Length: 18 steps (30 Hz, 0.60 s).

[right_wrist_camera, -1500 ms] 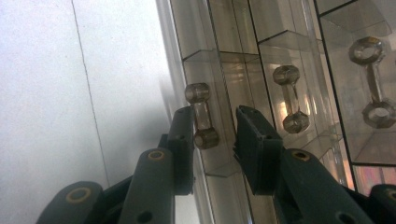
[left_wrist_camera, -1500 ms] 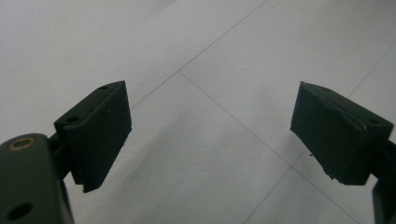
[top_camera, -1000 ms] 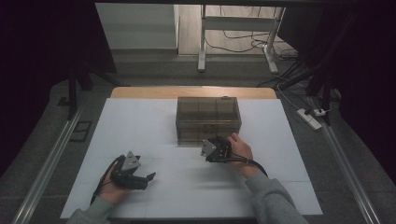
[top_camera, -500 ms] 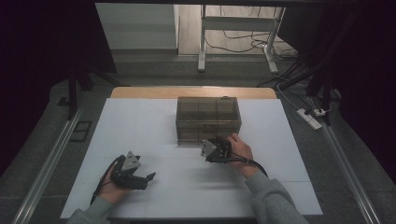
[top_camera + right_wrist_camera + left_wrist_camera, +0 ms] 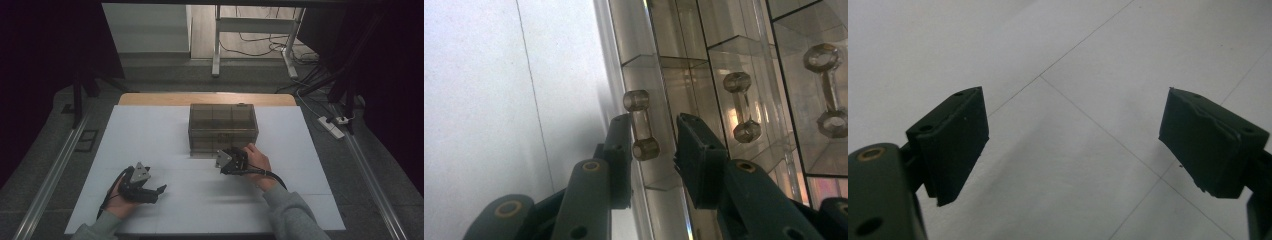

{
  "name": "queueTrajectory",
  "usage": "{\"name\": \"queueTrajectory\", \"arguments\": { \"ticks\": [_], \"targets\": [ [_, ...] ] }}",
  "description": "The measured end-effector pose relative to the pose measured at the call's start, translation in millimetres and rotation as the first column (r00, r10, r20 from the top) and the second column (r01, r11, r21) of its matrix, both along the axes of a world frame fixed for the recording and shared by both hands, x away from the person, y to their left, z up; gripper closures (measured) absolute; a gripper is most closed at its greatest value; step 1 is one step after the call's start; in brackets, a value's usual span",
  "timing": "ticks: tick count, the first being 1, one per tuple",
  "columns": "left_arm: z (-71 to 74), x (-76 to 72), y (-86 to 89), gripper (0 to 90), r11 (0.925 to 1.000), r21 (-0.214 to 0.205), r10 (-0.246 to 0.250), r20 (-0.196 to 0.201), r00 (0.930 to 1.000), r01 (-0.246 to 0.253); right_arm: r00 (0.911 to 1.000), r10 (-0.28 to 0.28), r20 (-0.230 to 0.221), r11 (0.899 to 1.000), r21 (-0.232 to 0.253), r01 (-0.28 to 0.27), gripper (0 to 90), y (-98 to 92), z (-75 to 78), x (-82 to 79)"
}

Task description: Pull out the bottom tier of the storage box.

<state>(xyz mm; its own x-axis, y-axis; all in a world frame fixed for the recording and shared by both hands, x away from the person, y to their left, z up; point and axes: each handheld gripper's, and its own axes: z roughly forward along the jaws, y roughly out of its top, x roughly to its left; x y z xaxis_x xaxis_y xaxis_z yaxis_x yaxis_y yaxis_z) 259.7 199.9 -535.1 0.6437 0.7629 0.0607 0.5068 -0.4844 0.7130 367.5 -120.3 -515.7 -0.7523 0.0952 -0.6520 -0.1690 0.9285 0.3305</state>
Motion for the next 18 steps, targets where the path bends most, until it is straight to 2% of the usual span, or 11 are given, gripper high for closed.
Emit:
{"name": "queueTrajectory", "arguments": {
  "ticks": [18],
  "targets": [
    [0.0, 0.1, 0.2, 12.6, 1.0, 0.002, 0.0, 0.002, 1.0, 0.0, 1.0, 0.006, -0.008, 1.0, 0.002, -0.006, 66.8, -0.4, 0.7, -0.6]
  ]
}}
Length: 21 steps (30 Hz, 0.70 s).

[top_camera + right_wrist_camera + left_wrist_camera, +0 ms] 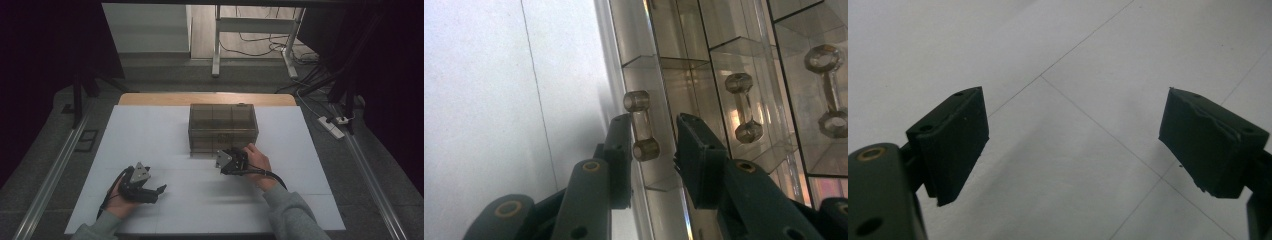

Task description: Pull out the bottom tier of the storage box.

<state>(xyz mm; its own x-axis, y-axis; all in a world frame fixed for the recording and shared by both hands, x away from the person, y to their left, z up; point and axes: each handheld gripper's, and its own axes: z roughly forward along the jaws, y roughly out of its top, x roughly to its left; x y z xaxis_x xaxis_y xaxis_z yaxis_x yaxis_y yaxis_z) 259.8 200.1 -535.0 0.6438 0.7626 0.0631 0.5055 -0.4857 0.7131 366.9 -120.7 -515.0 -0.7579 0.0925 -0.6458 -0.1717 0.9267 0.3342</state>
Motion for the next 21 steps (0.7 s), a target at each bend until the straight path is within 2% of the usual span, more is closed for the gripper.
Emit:
{"name": "queueTrajectory", "arguments": {
  "ticks": [21],
  "targets": [
    [0.1, -0.2, -0.1, 12.6, 1.0, 0.001, 0.0, 0.002, 1.0, 0.0, 0.9993, 0.012, -0.037, 1.0, 0.012, -0.012, 66.8, -1.5, 2.8, -1.4]
  ]
}}
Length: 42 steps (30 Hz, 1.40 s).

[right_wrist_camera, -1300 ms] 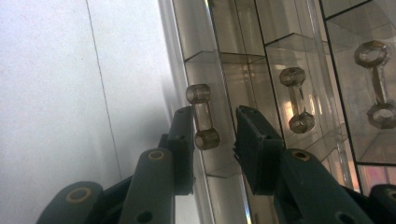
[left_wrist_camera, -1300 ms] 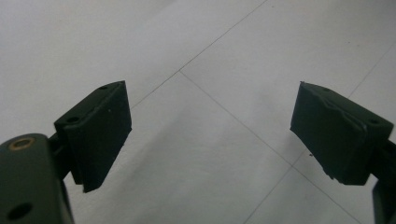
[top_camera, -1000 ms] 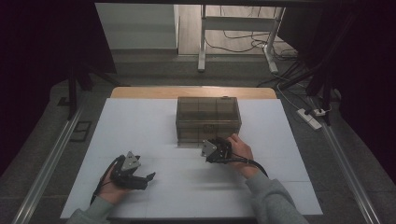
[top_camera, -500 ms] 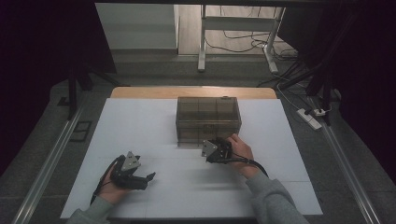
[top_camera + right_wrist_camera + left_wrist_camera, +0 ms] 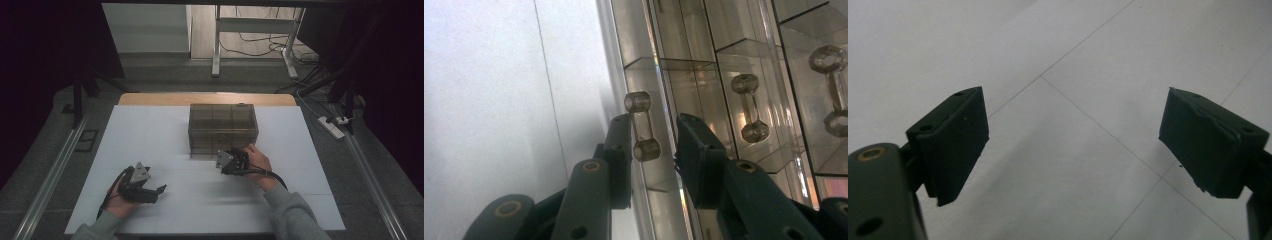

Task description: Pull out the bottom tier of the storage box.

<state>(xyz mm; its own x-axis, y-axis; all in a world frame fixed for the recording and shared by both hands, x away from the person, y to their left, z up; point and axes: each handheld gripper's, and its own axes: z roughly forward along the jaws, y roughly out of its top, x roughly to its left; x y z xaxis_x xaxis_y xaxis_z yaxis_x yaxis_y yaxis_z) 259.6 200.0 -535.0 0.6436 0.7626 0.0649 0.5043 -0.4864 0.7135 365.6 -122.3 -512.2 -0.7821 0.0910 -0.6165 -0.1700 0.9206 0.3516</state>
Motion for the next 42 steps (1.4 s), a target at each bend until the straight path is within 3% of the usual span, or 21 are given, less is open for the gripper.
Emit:
{"name": "queueTrajectory", "arguments": {
  "ticks": [42],
  "targets": [
    [0.8, -0.4, 0.5, 12.6, 1.0, -0.005, 0.006, 0.007, 1.0, -0.006, 0.9994, 0.022, -0.026, 1.0, -0.014, -0.023, 67.0, -0.1, 1.3, -5.5]
  ]
}}
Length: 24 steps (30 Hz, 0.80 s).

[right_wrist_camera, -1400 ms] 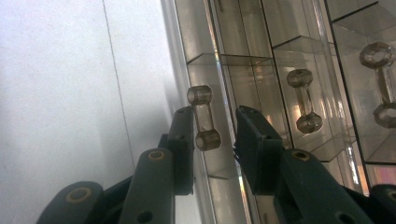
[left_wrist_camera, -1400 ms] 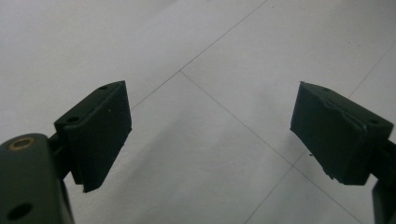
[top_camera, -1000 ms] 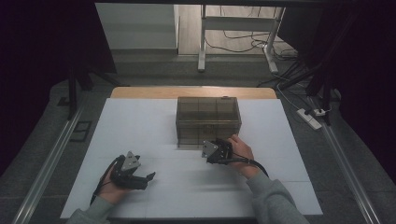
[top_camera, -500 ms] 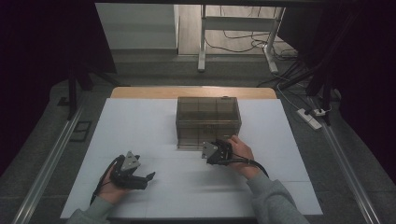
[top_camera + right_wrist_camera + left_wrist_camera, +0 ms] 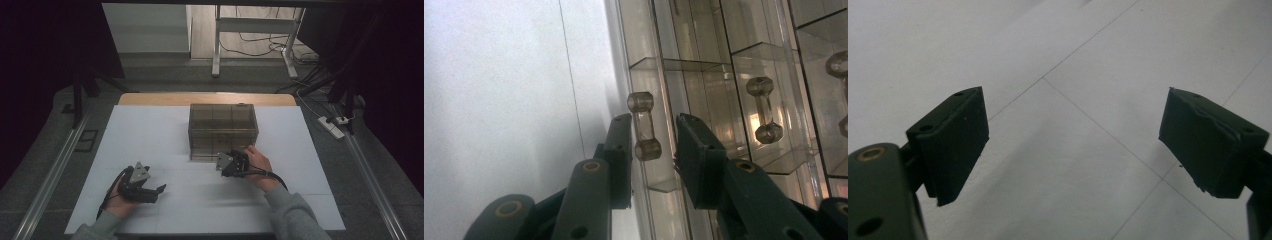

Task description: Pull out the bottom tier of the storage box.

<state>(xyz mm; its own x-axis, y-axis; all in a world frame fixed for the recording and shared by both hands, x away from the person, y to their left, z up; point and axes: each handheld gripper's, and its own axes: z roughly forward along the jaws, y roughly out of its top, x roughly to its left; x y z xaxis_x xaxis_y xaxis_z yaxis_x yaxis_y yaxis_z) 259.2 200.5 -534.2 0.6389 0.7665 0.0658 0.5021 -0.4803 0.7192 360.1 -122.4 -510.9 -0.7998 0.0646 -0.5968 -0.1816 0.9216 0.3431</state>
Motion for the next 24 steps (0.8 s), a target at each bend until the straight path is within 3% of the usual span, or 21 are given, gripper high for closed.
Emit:
{"name": "queueTrajectory", "arguments": {
  "ticks": [24],
  "targets": [
    [-0.2, 0.2, 0.1, 12.6, 1.0, 0.002, -0.001, -0.001, 1.0, 0.001, 0.9998, 0.002, -0.019, 1.0, 0.002, -0.002, 70.7, -1.8, 2.3, -0.6]
  ]
}}
